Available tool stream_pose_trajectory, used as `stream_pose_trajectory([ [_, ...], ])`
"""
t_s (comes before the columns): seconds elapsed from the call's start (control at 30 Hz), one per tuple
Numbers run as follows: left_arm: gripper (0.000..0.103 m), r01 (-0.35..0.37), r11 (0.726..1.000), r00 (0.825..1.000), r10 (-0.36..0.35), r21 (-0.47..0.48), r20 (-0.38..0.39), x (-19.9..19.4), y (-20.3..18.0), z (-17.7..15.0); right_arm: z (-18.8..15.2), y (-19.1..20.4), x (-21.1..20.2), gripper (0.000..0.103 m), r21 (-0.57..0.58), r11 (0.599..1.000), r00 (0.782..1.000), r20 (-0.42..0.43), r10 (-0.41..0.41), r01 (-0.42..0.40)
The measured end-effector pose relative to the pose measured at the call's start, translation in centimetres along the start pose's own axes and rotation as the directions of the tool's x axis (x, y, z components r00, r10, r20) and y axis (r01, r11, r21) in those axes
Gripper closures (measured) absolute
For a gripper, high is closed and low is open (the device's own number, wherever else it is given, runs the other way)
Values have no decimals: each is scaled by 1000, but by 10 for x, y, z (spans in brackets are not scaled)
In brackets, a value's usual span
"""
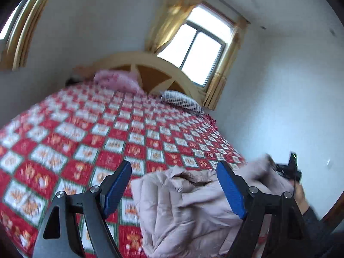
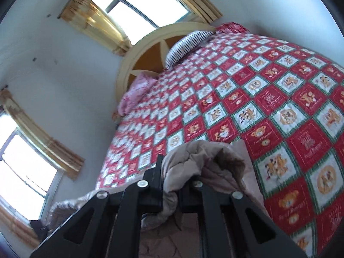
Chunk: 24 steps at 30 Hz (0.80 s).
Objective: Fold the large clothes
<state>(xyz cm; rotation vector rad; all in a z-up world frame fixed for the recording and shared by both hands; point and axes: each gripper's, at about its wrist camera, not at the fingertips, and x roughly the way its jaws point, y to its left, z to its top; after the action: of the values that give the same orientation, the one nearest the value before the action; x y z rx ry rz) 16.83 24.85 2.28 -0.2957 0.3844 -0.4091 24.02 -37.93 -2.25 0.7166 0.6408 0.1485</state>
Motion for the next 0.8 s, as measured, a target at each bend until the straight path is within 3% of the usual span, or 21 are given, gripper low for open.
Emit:
stream_pose_trajectory([
  [0.1, 21, -22, 984, 999, 15, 175, 42, 15, -55, -17, 5, 1, 39, 91, -2, 998, 997, -25, -67, 67],
  [0.17, 21, 7, 965, 998, -22, 260, 54, 23, -84, -30, 5, -2, 63, 91, 11, 995, 994, -39, -100, 100],
  [0.23, 19, 53, 936, 997, -66, 348, 26, 40, -114, -46, 3, -7, 85, 91, 29, 990, 989, -50, -139, 140],
  [0.3, 18, 67, 894, 998, -59, 443, -32, 71, -142, -67, 1, -13, 102, 91, 45, 985, 984, -69, -163, 167],
  [0.37, 18, 43, 857, 997, -4, 514, -78, 107, -154, -85, -1, -18, 115, 90, 60, 982, 981, -80, -176, 181],
  [0.4, 18, 1, 827, 994, 59, 563, -88, 132, -154, -96, -1, -23, 123, 88, 68, 981, 981, -89, -174, 180],
  [0.47, 18, -121, 770, 980, 194, 626, -48, 176, -141, -110, -1, -28, 134, 78, 73, 979, 978, -105, -182, 191],
  [0.5, 18, -181, 747, 966, 256, 640, -26, 196, -130, -114, -1, -28, 135, 65, 71, 982, 984, -68, -168, 172],
  [0.53, 18, -215, 744, 954, 299, 632, -28, 216, -115, -114, -2, -30, 132, 44, 83, 984, 986, -57, -156, 160],
  [0.6, 18, -253, 800, 933, 350, 544, -80, 246, -81, -105, -7, -23, 117, 16, 82, 986, 990, 0, -144, 144],
  [0.63, 18, -265, 827, 923, 367, 496, -119, 257, -66, -101, -10, -15, 105, 11, 47, 988, 988, 43, -146, 144],
  [0.7, 18, -285, 867, 907, 382, 409, -179, 271, -44, -98, -20, 12, 82, 11, -87, 985, 986, 92, -138, 146],
  [0.73, 18, -299, 870, 900, 393, 391, -187, 274, -38, -100, -28, 25, 72, 11, -147, 981, 989, 94, -112, 125],
  [0.8, 18, -338, 851, 879, 438, 402, -188, 283, -34, -106, -47, 47, 64, 11, -239, 968, 996, 65, -68, 82],
])
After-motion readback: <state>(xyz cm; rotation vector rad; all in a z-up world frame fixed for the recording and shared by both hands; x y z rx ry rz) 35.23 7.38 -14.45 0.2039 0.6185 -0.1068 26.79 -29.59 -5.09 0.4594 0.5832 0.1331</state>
